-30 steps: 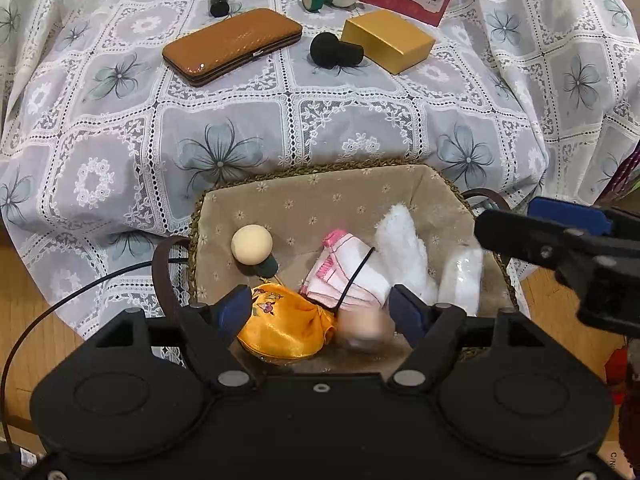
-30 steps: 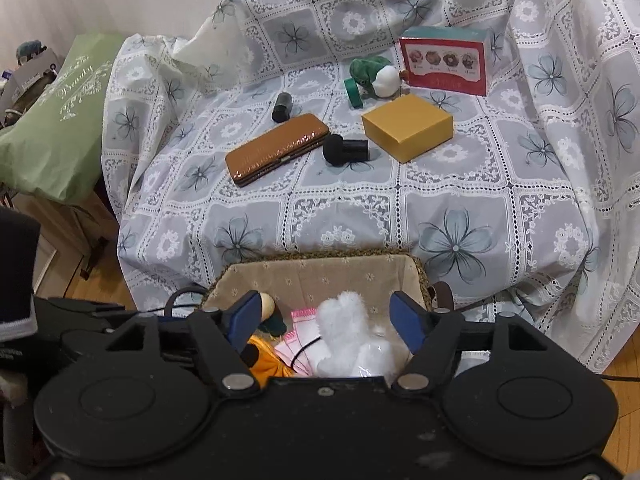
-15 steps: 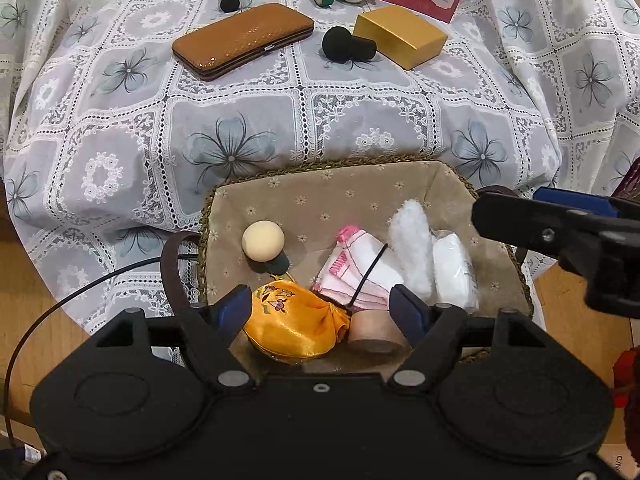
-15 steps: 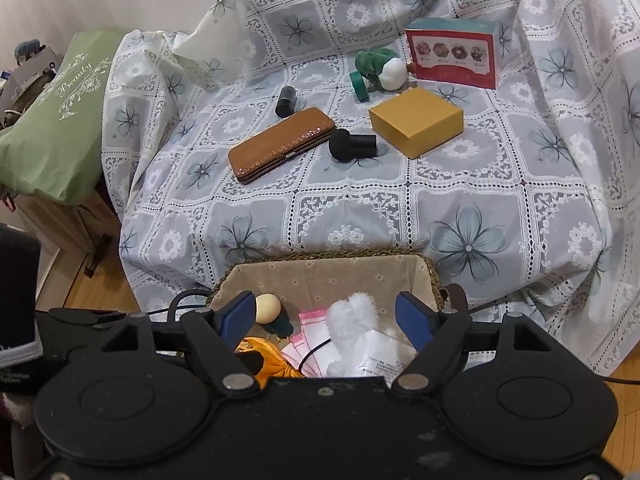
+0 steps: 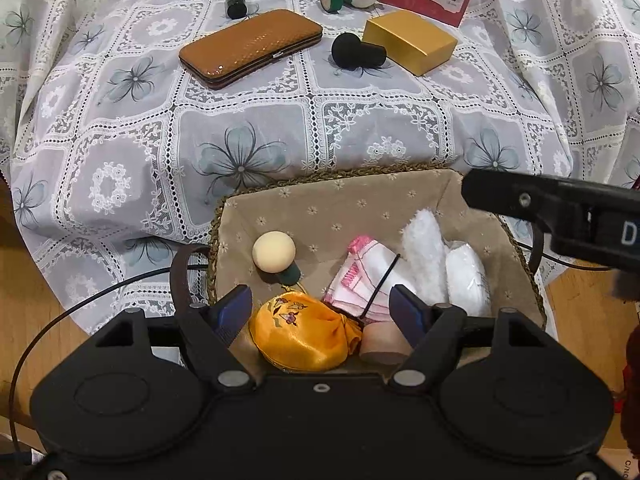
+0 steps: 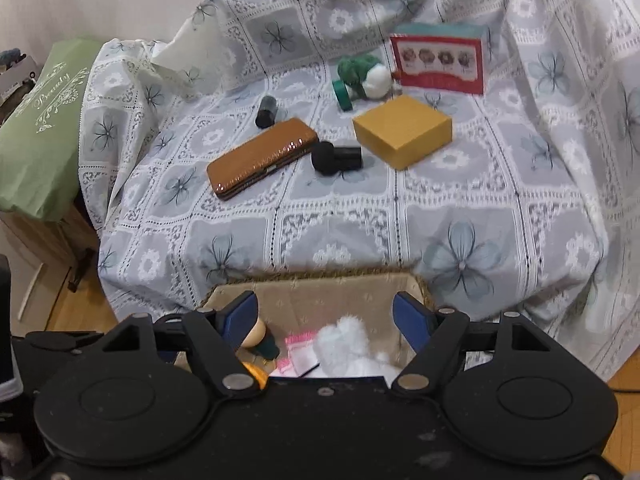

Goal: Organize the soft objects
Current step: 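Move both open tools from the basket toward the yellow box and brown case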

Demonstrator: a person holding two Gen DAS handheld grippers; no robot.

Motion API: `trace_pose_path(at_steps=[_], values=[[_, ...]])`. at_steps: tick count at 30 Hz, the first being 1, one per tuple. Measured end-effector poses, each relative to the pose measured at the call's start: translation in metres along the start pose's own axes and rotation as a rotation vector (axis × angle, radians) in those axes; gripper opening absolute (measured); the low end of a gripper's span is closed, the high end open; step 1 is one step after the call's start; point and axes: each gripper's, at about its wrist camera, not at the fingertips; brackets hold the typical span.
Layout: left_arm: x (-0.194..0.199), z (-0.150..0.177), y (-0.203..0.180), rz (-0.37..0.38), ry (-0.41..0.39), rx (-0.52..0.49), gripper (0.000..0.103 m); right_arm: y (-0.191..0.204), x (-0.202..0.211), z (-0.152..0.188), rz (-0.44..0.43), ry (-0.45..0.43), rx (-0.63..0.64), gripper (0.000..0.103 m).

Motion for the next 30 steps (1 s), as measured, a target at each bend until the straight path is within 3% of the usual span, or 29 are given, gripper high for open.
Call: trace_pose_path(at_steps=[5,12,23,30], values=[[-0.002,-0.005,0.002,-0.003,-0.016,0.002,0.071,0.006,-0.006,-0.009,0.006,-0.044,0.035,0.075],[-0.007,-0.019,0.006,-0.02,-0.031,0.002,0.071,0.012,-0.01,-0.029,0.026,-0.173,0.046,0.085],[-0.015,-0.06,0.017,-0.083,-0.114,0.014,0.075,0.0,-0.042,-0.075,0.081,-0.197,0.01,0.085],[-0.025,-0.098,0.027,-0.122,-0.186,0.03,0.076,-0.032,-0.075,-0.114,0.048,-0.172,-0.078,0.085]])
Point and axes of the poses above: each gripper's, at about its wrist camera, not at the fingertips, and x roughly against the way its jaws point, y to its left, z to its underside, and after that the axes turned 3 degrees about x, right-handed
